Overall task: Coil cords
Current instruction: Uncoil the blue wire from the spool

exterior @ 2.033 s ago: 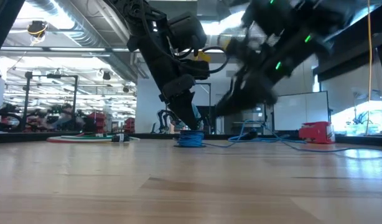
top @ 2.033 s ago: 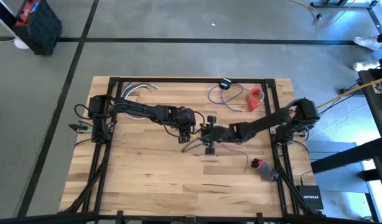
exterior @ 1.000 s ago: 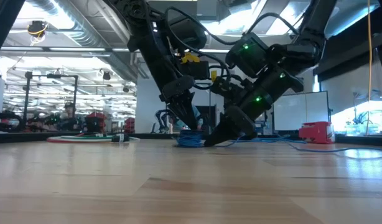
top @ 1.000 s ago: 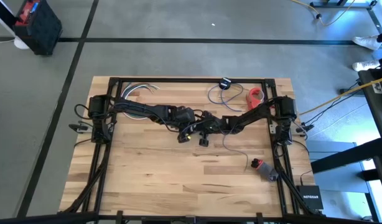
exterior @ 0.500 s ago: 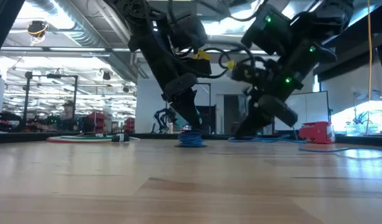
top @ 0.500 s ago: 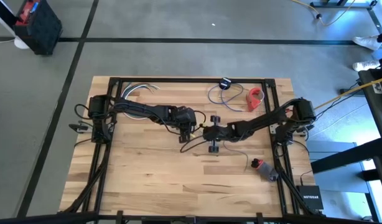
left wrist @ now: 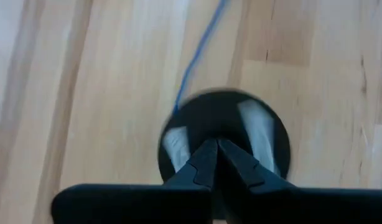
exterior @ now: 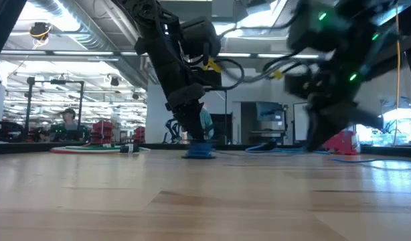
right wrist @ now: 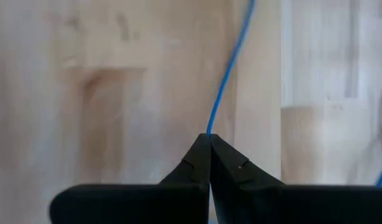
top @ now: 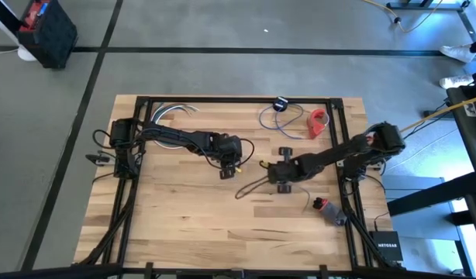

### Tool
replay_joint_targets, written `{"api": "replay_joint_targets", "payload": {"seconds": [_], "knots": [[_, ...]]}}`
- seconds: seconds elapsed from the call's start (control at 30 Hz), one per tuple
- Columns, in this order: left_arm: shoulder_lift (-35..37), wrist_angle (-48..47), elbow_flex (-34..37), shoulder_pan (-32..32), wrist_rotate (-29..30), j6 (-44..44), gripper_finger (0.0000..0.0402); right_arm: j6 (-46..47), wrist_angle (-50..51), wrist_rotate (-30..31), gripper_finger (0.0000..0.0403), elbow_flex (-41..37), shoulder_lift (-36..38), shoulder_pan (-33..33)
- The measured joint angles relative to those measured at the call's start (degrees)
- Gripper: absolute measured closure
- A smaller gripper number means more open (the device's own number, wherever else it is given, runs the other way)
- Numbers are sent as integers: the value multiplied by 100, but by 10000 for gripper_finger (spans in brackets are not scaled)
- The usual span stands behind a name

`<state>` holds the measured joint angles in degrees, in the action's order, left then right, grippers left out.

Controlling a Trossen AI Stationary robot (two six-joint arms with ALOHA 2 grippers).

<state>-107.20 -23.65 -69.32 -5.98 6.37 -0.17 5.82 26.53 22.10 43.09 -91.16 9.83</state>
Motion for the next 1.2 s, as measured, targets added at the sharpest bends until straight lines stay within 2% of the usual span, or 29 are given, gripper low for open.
{"api": "replay_joint_targets", "payload": {"seconds": [0.23, 0.33, 0.43, 0.5, 0.63, 0.7, 0.77, 0.93, 1.1, 1.2], "knots": [[0, -217, 1, -2, -2, -122, 398, 963, 1723, 23, 401, 13, 966, 665], [0, -301, 1, -2, -2, -147, 398, 1386, 2386, -183, 401, 13, 1317, 929], [0, -290, 1, -2, -2, -159, 398, 1890, 2723, -371, 399, 13, 1623, 1109], [0, -288, 1, -4, 0, -160, 398, 2138, 2620, -189, 393, 9, 1709, 1190], [0, -281, 1, -7, 0, -183, 398, 2048, 1828, 608, 372, -121, 1696, 1225], [0, -274, 1, -7, 0, -205, 398, 1591, 1008, 1020, 355, -276, 1627, 1143], [0, -274, 1, -7, 0, -212, 398, 947, -119, 1126, 333, -489, 1566, 989], [0, -269, 3, -7, 0, -210, 398, -311, -2495, 375, 273, -874, 1173, 350], [0, -257, 3, -7, 0, -203, 398, -1000, -3924, -60, 234, -915, 437, -519], [0, -253, 3, -7, 0, -203, 398, -1369, -4656, -831, 226, -902, -53, -1036]]}}
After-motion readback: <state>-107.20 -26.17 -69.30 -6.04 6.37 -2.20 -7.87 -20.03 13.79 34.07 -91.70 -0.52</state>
